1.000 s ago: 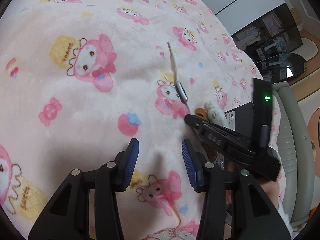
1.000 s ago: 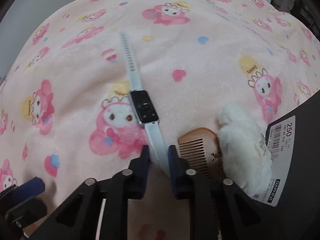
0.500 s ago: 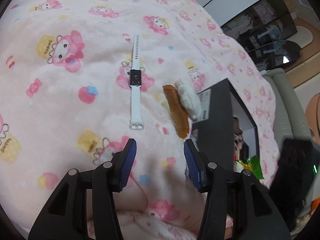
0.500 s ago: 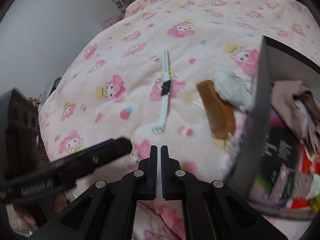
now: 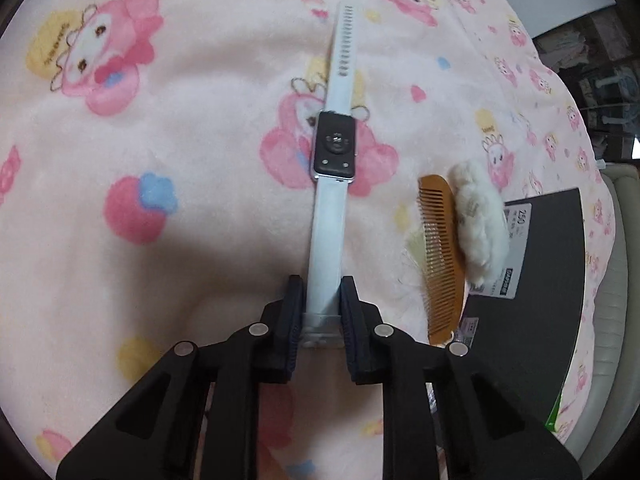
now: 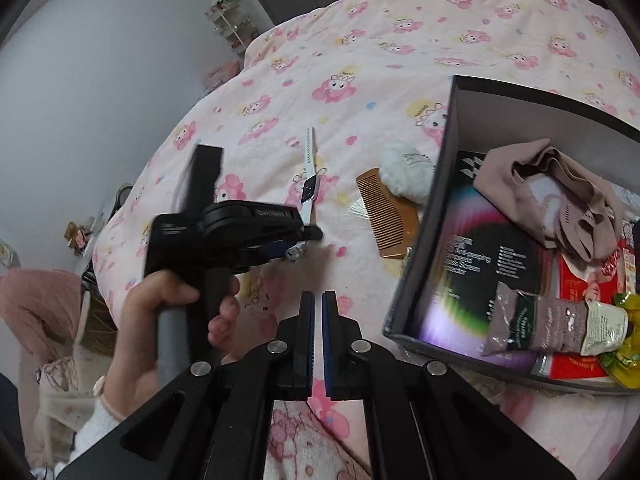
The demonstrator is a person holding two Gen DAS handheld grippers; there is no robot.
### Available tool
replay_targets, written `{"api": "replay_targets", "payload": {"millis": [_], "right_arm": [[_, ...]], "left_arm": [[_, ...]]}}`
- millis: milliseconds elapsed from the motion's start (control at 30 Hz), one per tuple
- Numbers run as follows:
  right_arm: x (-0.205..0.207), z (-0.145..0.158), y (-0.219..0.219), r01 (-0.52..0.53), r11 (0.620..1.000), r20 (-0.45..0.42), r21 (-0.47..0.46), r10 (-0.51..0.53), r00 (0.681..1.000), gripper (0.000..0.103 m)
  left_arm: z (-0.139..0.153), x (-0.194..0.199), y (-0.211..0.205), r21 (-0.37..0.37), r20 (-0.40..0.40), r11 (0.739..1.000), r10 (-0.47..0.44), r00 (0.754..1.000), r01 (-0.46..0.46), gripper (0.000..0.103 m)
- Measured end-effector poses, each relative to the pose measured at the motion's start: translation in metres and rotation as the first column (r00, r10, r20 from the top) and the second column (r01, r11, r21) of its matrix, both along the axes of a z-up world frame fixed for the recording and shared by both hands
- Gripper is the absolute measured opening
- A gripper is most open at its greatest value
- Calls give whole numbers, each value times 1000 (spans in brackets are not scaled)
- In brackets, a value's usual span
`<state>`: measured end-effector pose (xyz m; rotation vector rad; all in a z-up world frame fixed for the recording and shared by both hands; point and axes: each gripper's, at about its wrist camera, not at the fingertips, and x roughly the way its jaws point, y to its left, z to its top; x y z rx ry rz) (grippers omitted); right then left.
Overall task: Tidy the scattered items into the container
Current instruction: 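Move both grippers toward the white watch on the bedspread, then grasp the white watch strap with the right gripper and lift it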
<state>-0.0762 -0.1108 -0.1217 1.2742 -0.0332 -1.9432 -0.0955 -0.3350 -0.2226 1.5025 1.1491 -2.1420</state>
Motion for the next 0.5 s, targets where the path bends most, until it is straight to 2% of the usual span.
{"api": "replay_targets", "payload": {"millis": [133,300,400,500], "right_arm": [[1,-2,24,31,999,17,-15,-31,999,2],[15,1,64,48,998,34,-28,-47,998,2],[27,1,97,77,997,35,-30,-76,996,2],[35,-6,129,116,993,64,-30,-114,991,2]], "left_arm": [[32,27,20,-5,-74,1000,-10,997,10,17],[65,80,73,29,-156,997,-67,985,73,17],[72,105,110,71,-172,990,-110,979,124,17],[66,114,154,112,-167,975,-174,970,194,17]]}}
